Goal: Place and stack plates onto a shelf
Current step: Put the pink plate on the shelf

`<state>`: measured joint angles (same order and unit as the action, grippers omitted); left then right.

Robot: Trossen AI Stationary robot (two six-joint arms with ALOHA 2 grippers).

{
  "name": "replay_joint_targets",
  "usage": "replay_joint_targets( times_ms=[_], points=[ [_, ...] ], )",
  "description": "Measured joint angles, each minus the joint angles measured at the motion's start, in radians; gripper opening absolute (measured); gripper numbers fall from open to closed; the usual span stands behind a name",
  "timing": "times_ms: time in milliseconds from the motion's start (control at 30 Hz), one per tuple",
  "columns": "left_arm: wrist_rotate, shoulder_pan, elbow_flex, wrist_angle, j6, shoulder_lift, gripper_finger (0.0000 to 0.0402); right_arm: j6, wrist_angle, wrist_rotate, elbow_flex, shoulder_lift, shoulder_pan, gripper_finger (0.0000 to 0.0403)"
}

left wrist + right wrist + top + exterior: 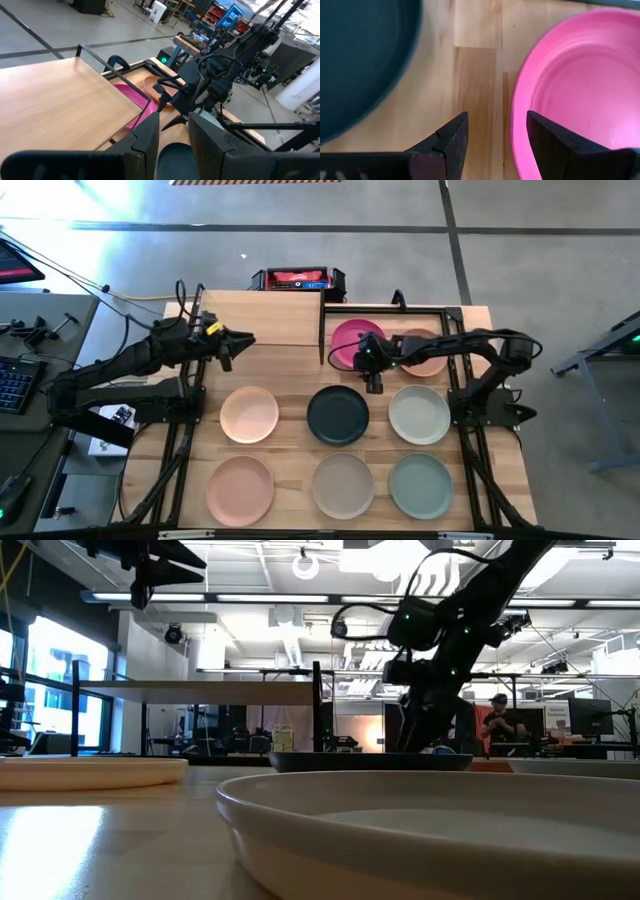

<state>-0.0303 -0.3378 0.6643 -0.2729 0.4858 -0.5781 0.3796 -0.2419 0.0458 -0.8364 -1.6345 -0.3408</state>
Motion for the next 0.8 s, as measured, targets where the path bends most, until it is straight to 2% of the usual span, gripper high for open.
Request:
replay_joint_targets(
  times_ms=[533, 800],
  points=[
    [0.000, 0.000, 0.000, 0.000, 0.007, -0.020, 0.0092, 0.000, 0.023, -0.093, 0.000, -0.056, 0.000, 0.0157],
    [0.000, 0.000, 0.000, 0.000, 0.008, -0.020, 0.0092, -0.004, 0.022, -0.142, 0.000, -0.056, 0.000, 0.0120]
  ],
)
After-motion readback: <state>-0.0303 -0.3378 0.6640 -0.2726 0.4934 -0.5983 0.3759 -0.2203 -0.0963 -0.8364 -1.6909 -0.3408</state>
